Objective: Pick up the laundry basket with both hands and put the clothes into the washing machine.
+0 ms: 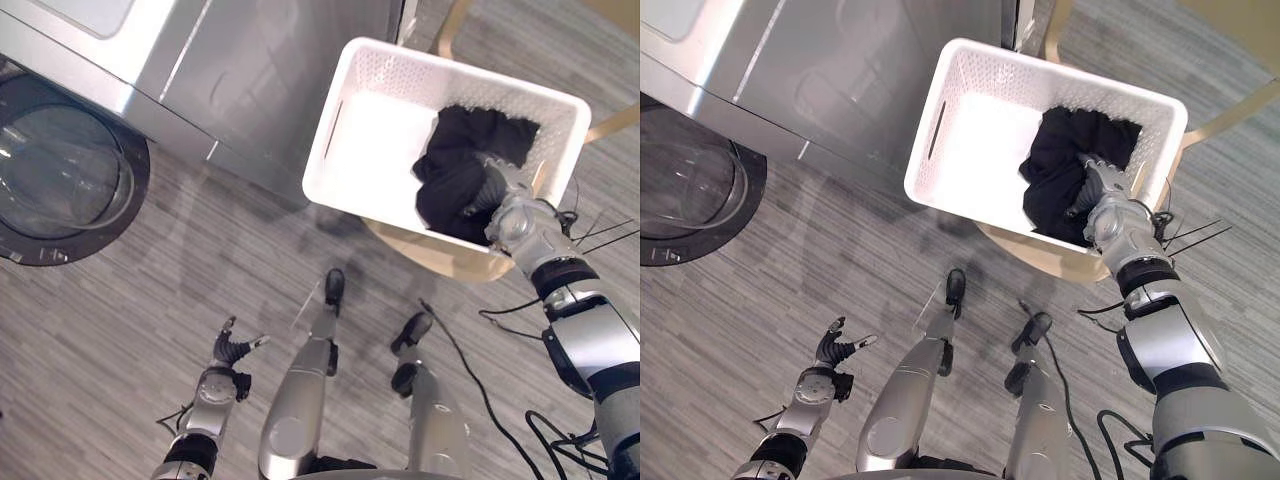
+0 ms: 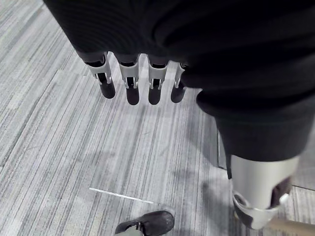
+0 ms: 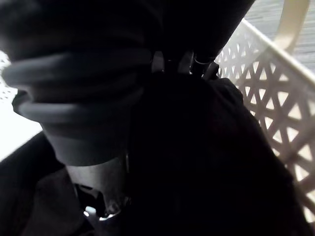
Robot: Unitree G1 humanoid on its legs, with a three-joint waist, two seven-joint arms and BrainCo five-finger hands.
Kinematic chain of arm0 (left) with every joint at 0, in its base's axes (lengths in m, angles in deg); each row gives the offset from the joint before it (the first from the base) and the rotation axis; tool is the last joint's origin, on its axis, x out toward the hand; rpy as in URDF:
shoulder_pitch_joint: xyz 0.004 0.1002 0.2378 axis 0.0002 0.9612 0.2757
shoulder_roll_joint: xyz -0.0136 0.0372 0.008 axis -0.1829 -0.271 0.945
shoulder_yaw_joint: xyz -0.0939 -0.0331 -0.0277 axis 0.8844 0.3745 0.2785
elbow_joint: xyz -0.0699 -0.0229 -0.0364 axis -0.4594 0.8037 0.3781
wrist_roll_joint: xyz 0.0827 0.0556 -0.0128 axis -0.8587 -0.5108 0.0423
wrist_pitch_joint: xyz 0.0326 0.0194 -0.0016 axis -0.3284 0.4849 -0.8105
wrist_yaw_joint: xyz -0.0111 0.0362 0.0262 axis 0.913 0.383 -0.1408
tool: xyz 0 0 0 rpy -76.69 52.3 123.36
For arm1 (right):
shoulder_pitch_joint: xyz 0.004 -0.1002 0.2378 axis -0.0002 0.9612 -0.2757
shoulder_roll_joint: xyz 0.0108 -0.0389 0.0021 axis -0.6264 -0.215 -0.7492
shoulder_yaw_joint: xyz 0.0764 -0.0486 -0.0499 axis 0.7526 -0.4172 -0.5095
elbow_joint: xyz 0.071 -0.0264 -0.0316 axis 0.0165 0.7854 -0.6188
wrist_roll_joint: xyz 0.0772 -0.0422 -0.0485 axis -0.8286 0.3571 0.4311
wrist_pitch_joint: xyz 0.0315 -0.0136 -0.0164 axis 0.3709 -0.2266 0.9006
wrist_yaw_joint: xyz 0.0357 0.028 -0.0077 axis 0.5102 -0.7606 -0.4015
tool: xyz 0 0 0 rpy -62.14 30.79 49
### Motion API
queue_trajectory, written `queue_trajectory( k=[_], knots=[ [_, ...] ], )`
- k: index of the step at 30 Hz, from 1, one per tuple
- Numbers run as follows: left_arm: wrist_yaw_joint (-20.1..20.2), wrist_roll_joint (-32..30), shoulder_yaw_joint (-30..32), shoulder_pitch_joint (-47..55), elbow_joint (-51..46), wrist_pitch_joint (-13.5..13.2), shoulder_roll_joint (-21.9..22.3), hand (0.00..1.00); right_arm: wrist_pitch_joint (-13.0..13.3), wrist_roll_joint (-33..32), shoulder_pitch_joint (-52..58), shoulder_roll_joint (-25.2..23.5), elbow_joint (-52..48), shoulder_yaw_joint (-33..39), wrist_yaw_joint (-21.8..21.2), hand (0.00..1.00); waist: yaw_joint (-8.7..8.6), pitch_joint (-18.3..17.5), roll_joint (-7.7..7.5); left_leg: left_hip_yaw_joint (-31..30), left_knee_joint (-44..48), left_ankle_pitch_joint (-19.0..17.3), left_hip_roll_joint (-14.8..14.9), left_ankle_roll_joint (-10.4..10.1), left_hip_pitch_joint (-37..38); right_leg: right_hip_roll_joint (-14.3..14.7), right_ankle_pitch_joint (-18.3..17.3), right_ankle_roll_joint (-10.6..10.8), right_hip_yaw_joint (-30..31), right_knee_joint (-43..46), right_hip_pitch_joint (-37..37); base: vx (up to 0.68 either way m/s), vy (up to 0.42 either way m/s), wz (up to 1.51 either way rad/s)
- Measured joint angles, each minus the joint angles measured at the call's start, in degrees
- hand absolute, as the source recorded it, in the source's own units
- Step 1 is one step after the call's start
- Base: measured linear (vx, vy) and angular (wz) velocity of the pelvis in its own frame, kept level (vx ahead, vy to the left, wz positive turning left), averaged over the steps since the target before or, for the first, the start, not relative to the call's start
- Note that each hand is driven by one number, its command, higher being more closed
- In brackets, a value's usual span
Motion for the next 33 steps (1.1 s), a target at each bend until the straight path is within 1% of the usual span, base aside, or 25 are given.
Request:
queue_trajectory(
  k=[2, 4, 5, 8, 10, 12, 13, 14, 16, 17, 19, 22, 23, 25, 26, 27, 28, 30, 31, 33],
  knots=[
    [0.01, 0.41, 0.03, -1.38, -1.35, -0.04, 1.18, 0.00, -0.73, -0.09, -0.27, 0.96, -3.59, -0.27, 0.63, 1.00, -0.04, 0.01, -0.02, -0.01, 0.01, 0.16, -0.05, -0.24, -1.13, -0.96, -1.79, -0.23, 0.01, 3.55, -2.46, -0.01, -0.006, 0.06],
    [0.02, 0.48, 0.03, -1.58, -2.32, -0.05, 1.60, 0.00, -0.76, -0.71, -0.28, 0.99, -4.50, -0.27, 0.63, 1.00, -0.11, 0.04, -0.10, -0.02, 0.00, 0.24, -0.01, -0.37, -1.32, -1.24, -2.56, -0.33, 0.02, 4.85, -3.12, -0.01, -0.017, 0.06],
    [0.02, 0.60, 0.05, -1.62, -3.32, -0.10, 2.50, 0.00, -0.81, -2.99, -0.14, 0.78, -6.38, -0.26, 0.61, 1.00, -0.11, 0.04, -0.11, 0.05, 0.09, 0.26, 0.10, -0.43, -1.15, -1.47, -3.41, -0.62, 0.02, 6.23, -3.42, 0.00, -0.026, 0.05],
    [0.04, 1.00, 0.05, -1.58, -3.32, -0.03, 3.33, 0.00, -0.83, -5.88, 1.46, 0.37, -10.03, -0.17, 0.41, 1.00, -0.21, 0.05, -0.16, 0.35, 0.17, 0.26, 0.38, -0.45, -0.70, -1.45, -3.86, -0.99, 0.11, 7.17, -3.42, 0.01, -0.017, 0.00],
    [0.06, 1.27, 0.09, -1.34, -3.32, 0.08, 3.57, 0.00, -0.83, -9.09, 4.65, -1.62, -15.41, 0.43, 0.18, 1.00, -0.55, 0.20, -0.46, 0.57, 0.16, 0.28, 0.73, -0.48, 0.16, -1.26, -3.96, -1.15, 0.61, 7.54, -3.05, 0.02, -0.029, -0.08],
    [0.13, 1.34, 0.14, -1.30, -3.33, 0.21, 3.59, 0.00, -0.76, -10.43, 7.47, -3.07, -18.89, 1.41, -0.69, 1.00, -1.00, 0.32, -0.66, 0.78, 0.15, 0.30, 0.77, -0.50, 1.47, -1.24, -3.96, -1.15, 1.05, 7.70, -2.06, 0.04, -0.030, -0.06],
    [0.14, 1.34, 0.42, -1.14, -3.31, 0.44, 3.57, 0.00, -0.78, -11.33, 9.54, -4.19, -20.75, 3.00, -0.85, 1.00, -1.30, 0.51, -0.98, 0.89, 0.14, 0.30, 0.75, -0.50, 3.03, -1.22, -3.96, -1.15, 1.34, 7.63, -0.52, 0.04, -0.023, 0.00],
    [0.16, 1.34, 0.51, -1.03, -3.30, 0.57, 3.57, 0.00, -0.79, -11.45, 10.68, -4.49, -21.86, 3.88, -0.85, 1.00, -1.37, 0.56, -1.08, 0.90, 0.13, 0.30, 0.73, -0.50, 3.90, -1.20, -3.95, -1.15, 1.54, 7.54, 0.38, 0.03, -0.019, 0.07],
    [0.21, 1.30, 0.52, -0.29, -3.26, 0.62, 3.33, 0.00, -0.69, -12.59, 14.34, -4.89, -25.99, 8.59, -0.71, 1.00, -1.75, 0.39, -1.46, 0.54, -0.14, 0.30, 0.63, -0.50, 7.14, -0.79, -3.95, -1.14, 1.83, 6.10, 4.20, 0.02, -0.023, 0.09],
    [0.22, 1.30, 0.59, -0.04, -3.27, 0.62, 3.16, 0.00, -0.65, -12.78, 14.85, -4.93, -27.22, 9.99, -0.62, 1.00, -1.89, 0.32, -1.59, 0.50, -0.37, 0.30, 0.68, -0.50, 7.77, -0.60, -3.94, -1.14, 1.87, 5.62, 4.86, 0.00, 0.000, 0.00],
    [0.28, 1.12, 1.09, 1.60, -2.99, 0.89, 2.42, 0.00, -0.52, -14.01, 17.01, -5.46, -32.94, 15.44, -0.09, 1.00, -2.89, -0.35, -2.46, 0.49, -2.27, 0.39, 1.18, -0.63, 9.47, 0.47, -3.83, -0.95, 2.48, 3.87, 6.18, -0.03, -0.024, -0.07],
    [0.49, 0.33, 2.59, 3.40, -1.06, 1.68, 2.35, 0.00, -0.42, -15.18, 21.19, -8.20, -38.14, 19.95, 0.69, 1.00, -3.86, -1.15, -3.90, 0.58, -3.12, 0.60, 1.20, -0.93, 11.68, 0.73, -3.65, -0.67, 2.89, 3.04, 8.21, 0.00, -0.012, -0.03],
    [1.08, -0.01, 2.83, 4.29, -0.07, 2.28, 2.29, 0.00, -0.42, -15.92, 23.74, -9.84, -40.08, 21.38, 0.65, 1.00, -4.33, -2.18, -4.57, 0.63, -3.14, 0.56, 1.06, -0.93, 12.90, 0.69, -3.64, -0.65, 3.19, 2.75, 9.43, 0.00, 0.000, 0.00],
    [1.74, -0.55, 2.82, 5.93, 1.24, 2.58, 2.31, 0.00, -0.35, -17.01, 29.29, -13.37, -45.14, 24.15, 0.59, 1.00, -4.67, -5.18, -5.07, 0.59, -3.17, 0.50, 1.03, -0.95, 14.56, 1.03, -3.33, -0.21, 3.27, 1.05, 11.85, 0.07, -0.019, 0.02],
    [2.27, -0.55, 2.88, 6.47, 1.83, 2.78, 2.30, 0.00, -0.21, -17.92, 31.61, -15.12, -47.63, 25.29, 0.58, 1.00, -4.69, -6.26, -5.06, 0.59, -3.18, 0.05, 1.10, -1.07, 15.72, 1.37, -3.26, -0.13, 3.33, 0.33, 13.24, 0.07, -0.021, -0.02],
    [2.71, -0.54, 3.08, 7.40, 2.05, 3.02, 2.30, 0.00, 0.27, -19.28, 33.84, -17.24, -49.99, 26.46, 0.52, 1.00, -4.76, -7.62, -5.17, 0.62, -3.20, -0.60, 1.23, -1.27, 16.79, 1.54, -3.21, -0.06, 3.40, -0.34, 14.41, 0.05, -0.013, -0.04],
    [2.72, -0.54, 3.58, 8.59, 2.82, 3.20, 2.40, 0.00, 1.21, -20.65, 36.71, -20.22, -52.78, 27.94, 0.53, 1.00, -4.83, -9.81, -5.24, 0.70, -3.21, -1.09, 1.28, -1.26, 17.92, 1.79, -3.15, 0.05, 3.46, -1.25, 15.88, 0.06, -0.011, -0.06],
    [3.00, -0.47, 4.75, 10.12, 4.17, 3.37, 2.40, 0.00, 2.65, -24.06, 40.13, -23.89, -56.41, 29.26, 0.51, 1.00, -4.99, -12.36, -5.22, 0.97, -3.22, -1.86, 1.35, -1.43, 19.85, 2.12, -3.04, 0.23, 3.82, -2.50, 18.06, 0.07, -0.004, -0.09],
    [4.00, -0.29, 5.36, 11.17, 4.69, 3.41, 2.21, 0.00, 3.62, -26.54, 42.02, -25.45, -58.51, 29.30, 0.39, 1.00, -5.05, -13.60, -5.24, 1.35, -3.24, -2.33, 1.39, -1.44, 21.22, 2.36, -2.90, 0.33, 4.25, -3.39, 19.59, 0.05, -0.002, -0.13],
    [4.97, -0.28, 6.36, 13.00, 4.85, 3.41, 2.16, 0.00, 4.61, -29.60, 44.09, -27.24, -60.86, 29.25, -0.30, 1.00, -5.12, -15.36, -5.30, 2.01, -3.25, -3.03, 1.48, -1.59, 22.90, 2.56, -2.76, 0.44, 4.91, -4.49, 21.26, 0.05, 0.009, -0.15]
  ],
)
